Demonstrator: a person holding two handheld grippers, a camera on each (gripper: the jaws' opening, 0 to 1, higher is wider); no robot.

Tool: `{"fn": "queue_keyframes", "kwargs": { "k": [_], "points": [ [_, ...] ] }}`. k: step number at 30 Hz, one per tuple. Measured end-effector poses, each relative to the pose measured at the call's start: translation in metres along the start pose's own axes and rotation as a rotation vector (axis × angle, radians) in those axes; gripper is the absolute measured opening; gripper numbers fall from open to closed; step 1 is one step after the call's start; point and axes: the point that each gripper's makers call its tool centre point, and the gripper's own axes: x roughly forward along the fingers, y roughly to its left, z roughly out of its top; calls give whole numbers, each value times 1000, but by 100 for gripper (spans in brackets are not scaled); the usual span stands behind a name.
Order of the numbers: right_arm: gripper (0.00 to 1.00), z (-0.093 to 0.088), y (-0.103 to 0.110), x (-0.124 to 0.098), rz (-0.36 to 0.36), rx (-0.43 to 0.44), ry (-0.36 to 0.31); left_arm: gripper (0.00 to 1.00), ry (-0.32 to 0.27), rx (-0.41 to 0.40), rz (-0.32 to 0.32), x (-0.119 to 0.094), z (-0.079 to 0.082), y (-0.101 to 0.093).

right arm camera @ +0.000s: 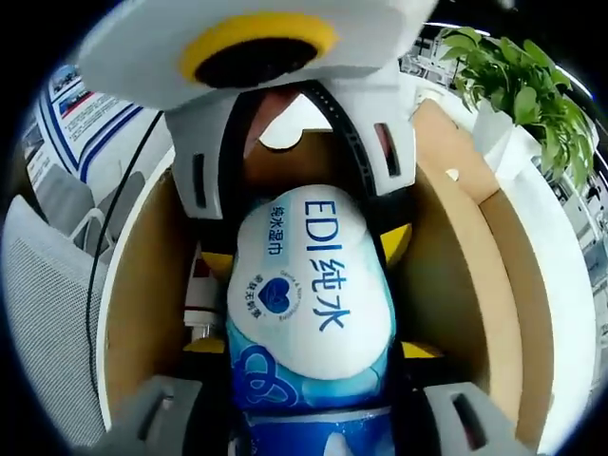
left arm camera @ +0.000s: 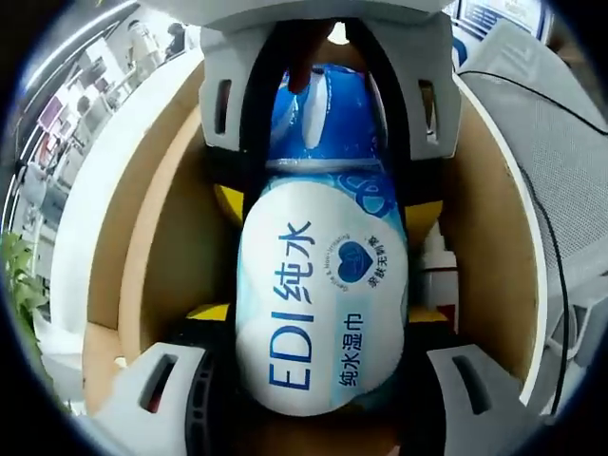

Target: Operate the shoe box by opening the lid, removing the specified soft item, and placing it in the target area until the item is outside and the box remains undamaged.

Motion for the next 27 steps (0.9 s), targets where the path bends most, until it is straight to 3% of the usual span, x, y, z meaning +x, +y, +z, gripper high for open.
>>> {"fn": "queue_keyframes", "kwargs": {
  "k": [3, 7, 27],
  "points": [
    [65, 5, 0, 0, -9, 48, -19, 67, 18, 0, -3, 0, 0, 0],
    [67, 1, 2, 4, -22, -49, 12, 67, 23, -1, -5, 0, -1, 0],
    [68, 3, 4, 13, 24, -67, -13, 69, -20, 16, -2, -6, 10, -10]
  ]
}}
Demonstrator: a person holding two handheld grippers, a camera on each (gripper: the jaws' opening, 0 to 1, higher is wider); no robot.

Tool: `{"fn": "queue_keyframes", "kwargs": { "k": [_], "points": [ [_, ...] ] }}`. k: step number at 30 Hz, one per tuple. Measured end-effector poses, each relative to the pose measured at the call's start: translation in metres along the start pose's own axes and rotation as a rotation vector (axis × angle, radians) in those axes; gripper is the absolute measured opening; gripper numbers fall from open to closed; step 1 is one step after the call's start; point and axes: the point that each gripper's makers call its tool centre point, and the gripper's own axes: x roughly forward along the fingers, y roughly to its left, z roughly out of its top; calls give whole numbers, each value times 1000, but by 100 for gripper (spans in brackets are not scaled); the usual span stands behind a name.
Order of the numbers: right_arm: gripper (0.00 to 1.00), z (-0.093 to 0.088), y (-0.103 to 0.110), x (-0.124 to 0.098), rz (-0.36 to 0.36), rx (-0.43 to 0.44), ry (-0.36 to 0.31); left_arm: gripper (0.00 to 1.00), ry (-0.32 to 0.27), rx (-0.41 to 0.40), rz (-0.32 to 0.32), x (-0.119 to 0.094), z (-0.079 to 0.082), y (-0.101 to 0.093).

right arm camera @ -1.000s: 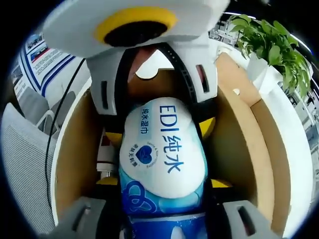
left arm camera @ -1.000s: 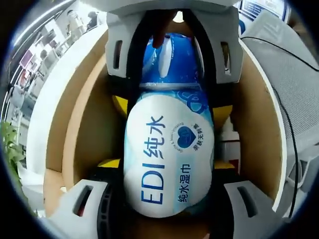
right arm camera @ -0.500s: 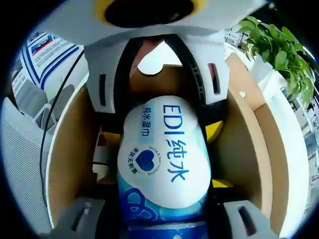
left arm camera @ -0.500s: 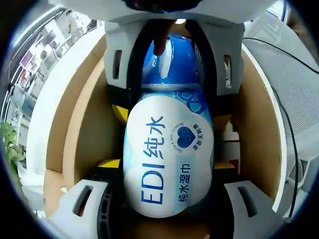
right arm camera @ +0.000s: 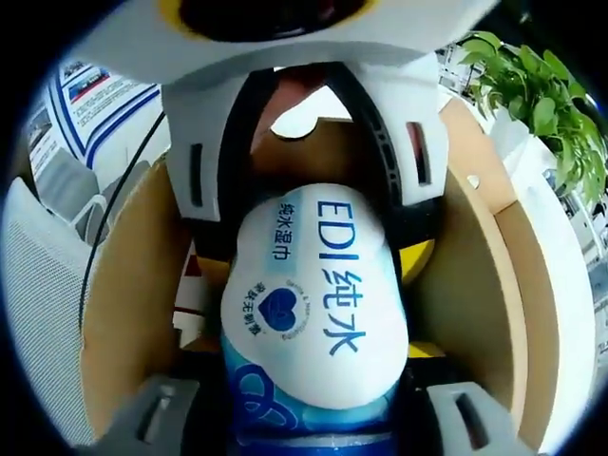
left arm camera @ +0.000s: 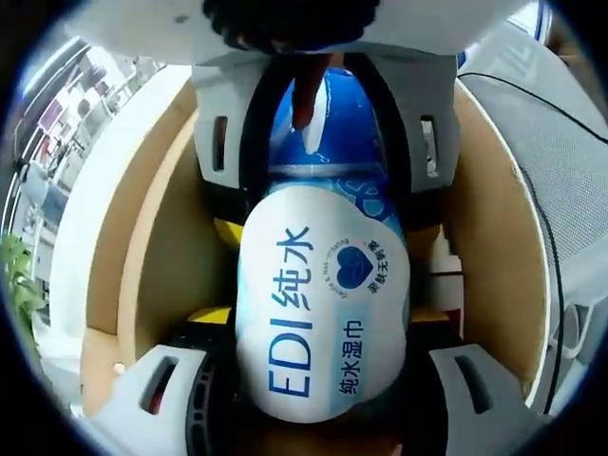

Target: Operate the shoe box by opening the lid, removing the specified soft item, and placing it in the target area until the item is outside and the box remains undamaged.

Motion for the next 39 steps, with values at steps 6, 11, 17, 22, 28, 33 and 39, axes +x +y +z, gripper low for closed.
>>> {"fn": "queue_keyframes", "kwargs": {
  "k": [6, 11, 17, 22, 28, 33, 39],
  "points": [
    [66, 0, 0, -1, -1, -4, -11, 69, -10, 11, -1, 1, 1, 0],
    [61, 2, -1, -4, -28, -7, -19, 69, 8, 26, 3, 0, 2, 0],
    [57, 7, 7, -13, -62, -34, -39, 67, 3, 43, 6, -9, 7, -7],
    [56, 13, 7, -21, -93, -65, -53, 62, 4, 50, 40, -14, 8, -3],
    [54, 18, 12, -31, -112, -95, -53, 62, 7, 37, 51, -19, 11, -8],
    [54, 22, 14, -42, -135, -97, -61, 62, 3, 59, 68, -30, 19, -10],
    [54, 24, 15, -58, -155, -108, -64, 62, -10, 73, 85, -41, 33, -12]
  ]
}}
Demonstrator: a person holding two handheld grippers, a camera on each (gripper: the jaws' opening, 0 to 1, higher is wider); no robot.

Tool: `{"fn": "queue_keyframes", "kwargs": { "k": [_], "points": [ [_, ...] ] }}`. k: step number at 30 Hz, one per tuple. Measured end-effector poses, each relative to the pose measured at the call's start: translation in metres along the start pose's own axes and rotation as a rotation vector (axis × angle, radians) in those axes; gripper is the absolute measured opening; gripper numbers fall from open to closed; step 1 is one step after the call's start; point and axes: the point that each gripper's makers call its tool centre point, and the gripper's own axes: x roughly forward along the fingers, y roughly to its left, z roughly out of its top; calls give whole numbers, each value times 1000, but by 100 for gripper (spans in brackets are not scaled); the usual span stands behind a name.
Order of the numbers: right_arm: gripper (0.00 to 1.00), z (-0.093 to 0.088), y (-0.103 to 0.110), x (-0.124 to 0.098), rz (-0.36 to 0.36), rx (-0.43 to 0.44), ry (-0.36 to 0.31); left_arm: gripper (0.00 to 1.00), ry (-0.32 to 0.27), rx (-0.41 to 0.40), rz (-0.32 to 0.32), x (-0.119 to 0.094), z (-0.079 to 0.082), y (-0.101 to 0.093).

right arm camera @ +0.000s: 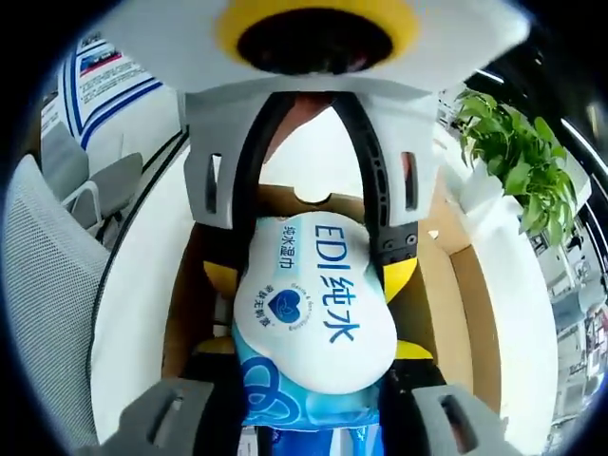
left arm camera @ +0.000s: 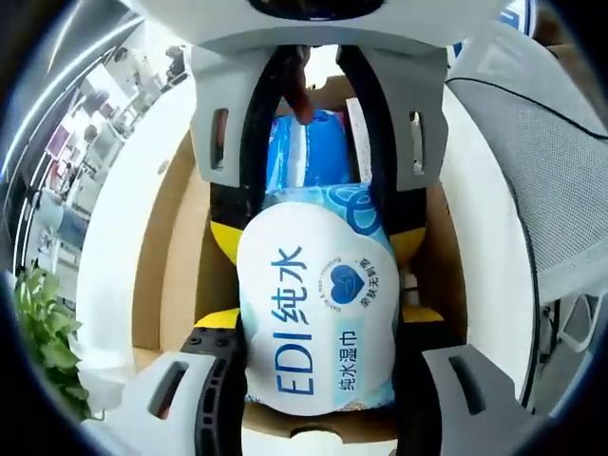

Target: Operate the shoe box by opening the lid, removing the specified soft item, and placing it in the target area until the item is outside and the box remains undamaged.

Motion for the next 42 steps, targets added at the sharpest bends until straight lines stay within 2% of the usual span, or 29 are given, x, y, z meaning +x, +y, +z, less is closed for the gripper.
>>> {"fn": "queue_keyframes", "kwargs": {
  "k": [9, 16, 19, 42],
  "points": [
    [54, 0, 0, -25, -35, -5, 0, 62, -10, 34, 19, -13, 23, -1],
    [54, -8, -1, -45, -64, 0, 5, 62, -21, 67, 29, -15, 46, 1],
    [54, -14, -2, -56, -78, 4, 12, 62, -26, 79, 31, -12, 52, 2],
    [54, -67, 6, -115, -152, 76, 57, 61, -73, 193, -4, 8, 130, -5]
  ]
}}
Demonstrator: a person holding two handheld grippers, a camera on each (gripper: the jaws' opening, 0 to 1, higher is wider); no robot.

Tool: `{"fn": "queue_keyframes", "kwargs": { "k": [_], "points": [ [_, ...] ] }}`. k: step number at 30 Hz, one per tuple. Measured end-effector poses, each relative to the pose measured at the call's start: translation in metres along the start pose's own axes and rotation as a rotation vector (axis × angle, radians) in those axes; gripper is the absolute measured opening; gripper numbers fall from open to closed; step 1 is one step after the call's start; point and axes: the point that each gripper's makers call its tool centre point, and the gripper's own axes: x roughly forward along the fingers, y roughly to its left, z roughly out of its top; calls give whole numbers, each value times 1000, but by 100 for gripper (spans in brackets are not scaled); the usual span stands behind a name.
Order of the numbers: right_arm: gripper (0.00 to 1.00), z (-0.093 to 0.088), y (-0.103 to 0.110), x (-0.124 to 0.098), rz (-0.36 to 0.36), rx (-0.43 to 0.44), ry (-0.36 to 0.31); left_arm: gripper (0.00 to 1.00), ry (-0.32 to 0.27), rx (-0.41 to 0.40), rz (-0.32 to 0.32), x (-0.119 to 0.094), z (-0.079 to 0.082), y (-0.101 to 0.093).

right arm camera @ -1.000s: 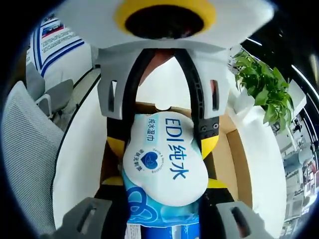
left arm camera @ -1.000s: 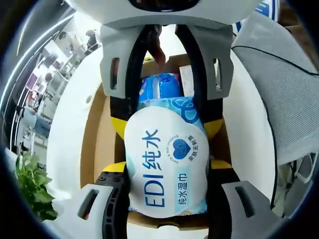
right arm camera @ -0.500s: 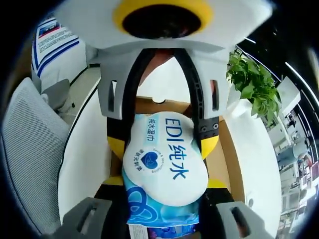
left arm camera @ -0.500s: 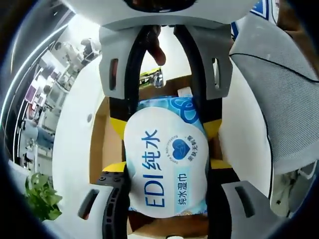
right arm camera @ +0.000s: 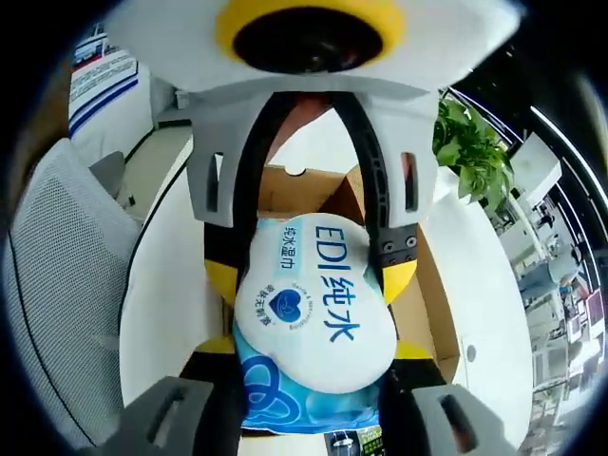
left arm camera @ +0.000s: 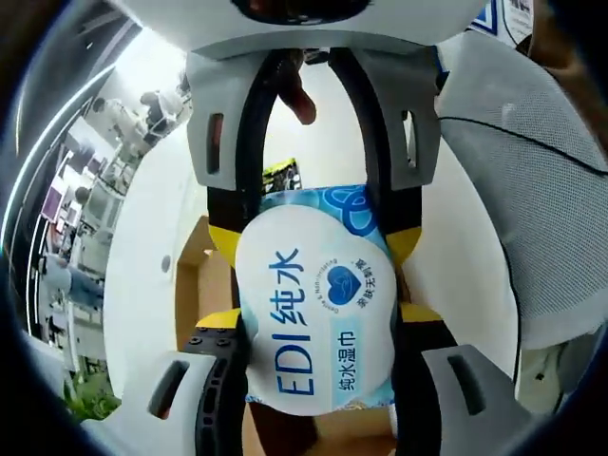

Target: Operate the shoe box by opening the lid, removing the specified soft item, and placing it in the target area until the item is outside and the box remains undamaged.

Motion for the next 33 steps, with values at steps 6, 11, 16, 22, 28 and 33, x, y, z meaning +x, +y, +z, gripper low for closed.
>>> {"fn": "queue_keyframes", "kwargs": {
  "k": [6, 11, 16, 22, 28, 33],
  "points": [
    [54, -15, 0, -10, -12, 19, 9, 61, -10, 22, -11, 9, 16, 0],
    [54, -25, 0, -18, -22, 34, 17, 61, -19, 40, -21, 14, 29, -1],
    [54, -38, -3, -29, -37, 46, 25, 61, -30, 59, -24, 19, 45, 1],
    [54, -54, -8, -40, -52, 56, 39, 61, -42, 80, -25, 27, 63, 5],
    [54, -69, -14, -52, -66, 73, 50, 61, -52, 101, -31, 34, 79, 10],
    [54, -77, -16, -57, -71, 83, 55, 61, -57, 114, -38, 39, 89, 13]
  ]
}}
